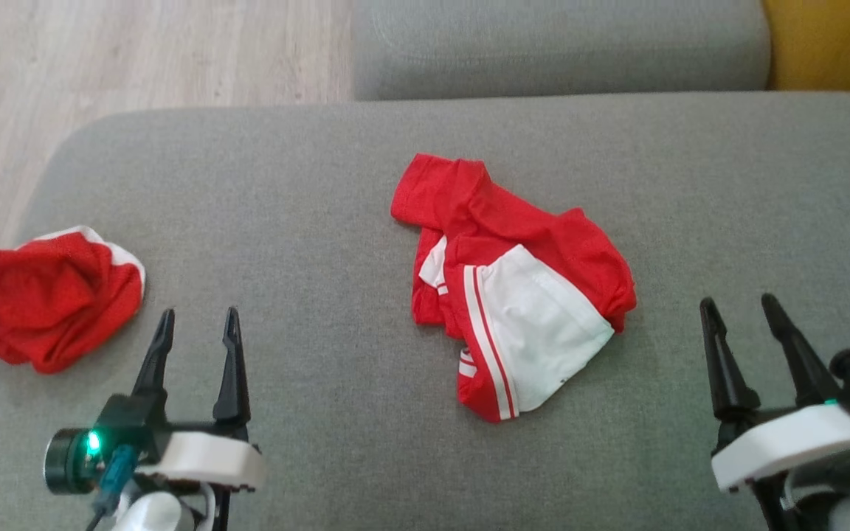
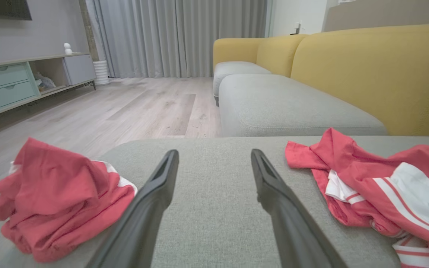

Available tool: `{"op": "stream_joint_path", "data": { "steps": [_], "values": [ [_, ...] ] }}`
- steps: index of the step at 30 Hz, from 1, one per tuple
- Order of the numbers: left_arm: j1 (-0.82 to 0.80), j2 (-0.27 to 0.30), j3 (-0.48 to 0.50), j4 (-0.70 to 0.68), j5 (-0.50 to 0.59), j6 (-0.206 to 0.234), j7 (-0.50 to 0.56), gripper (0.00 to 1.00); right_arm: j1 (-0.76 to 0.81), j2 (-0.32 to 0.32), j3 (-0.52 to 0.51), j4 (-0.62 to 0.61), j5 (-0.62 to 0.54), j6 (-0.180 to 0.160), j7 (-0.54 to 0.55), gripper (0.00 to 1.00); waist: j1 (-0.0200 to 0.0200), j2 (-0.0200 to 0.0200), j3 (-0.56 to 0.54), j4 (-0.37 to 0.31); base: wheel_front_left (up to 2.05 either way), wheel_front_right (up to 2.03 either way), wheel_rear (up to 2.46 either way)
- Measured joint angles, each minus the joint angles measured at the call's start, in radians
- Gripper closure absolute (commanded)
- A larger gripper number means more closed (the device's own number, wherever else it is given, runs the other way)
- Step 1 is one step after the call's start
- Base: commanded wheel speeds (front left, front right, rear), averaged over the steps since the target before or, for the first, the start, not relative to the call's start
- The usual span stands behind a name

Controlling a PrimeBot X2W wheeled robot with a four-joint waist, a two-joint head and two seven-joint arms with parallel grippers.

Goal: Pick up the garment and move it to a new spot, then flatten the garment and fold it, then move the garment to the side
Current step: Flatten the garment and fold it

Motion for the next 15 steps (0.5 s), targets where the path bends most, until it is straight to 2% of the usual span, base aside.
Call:
{"op": "stream_joint_path", "data": {
  "steps": [9, 15],
  "values": [
    [0.019, -0.005, 0.001, 0.071, -0.021, -0.043, -0.027, 0.00, 0.051, 0.000, 0.002, 0.001, 0.001, 0.000, 0.010, 0.00, 0.0000, 0.0000, -0.042, 0.003, 0.00, 0.00, 0.00],
    [0.018, -0.007, 0.000, 0.096, -0.026, -0.050, -0.027, 0.00, 0.051, 0.000, 0.003, -0.009, 0.001, 0.000, 0.019, 0.00, 0.0000, 0.0000, -0.042, 0.001, 0.00, 0.00, 0.00]
  ]
}}
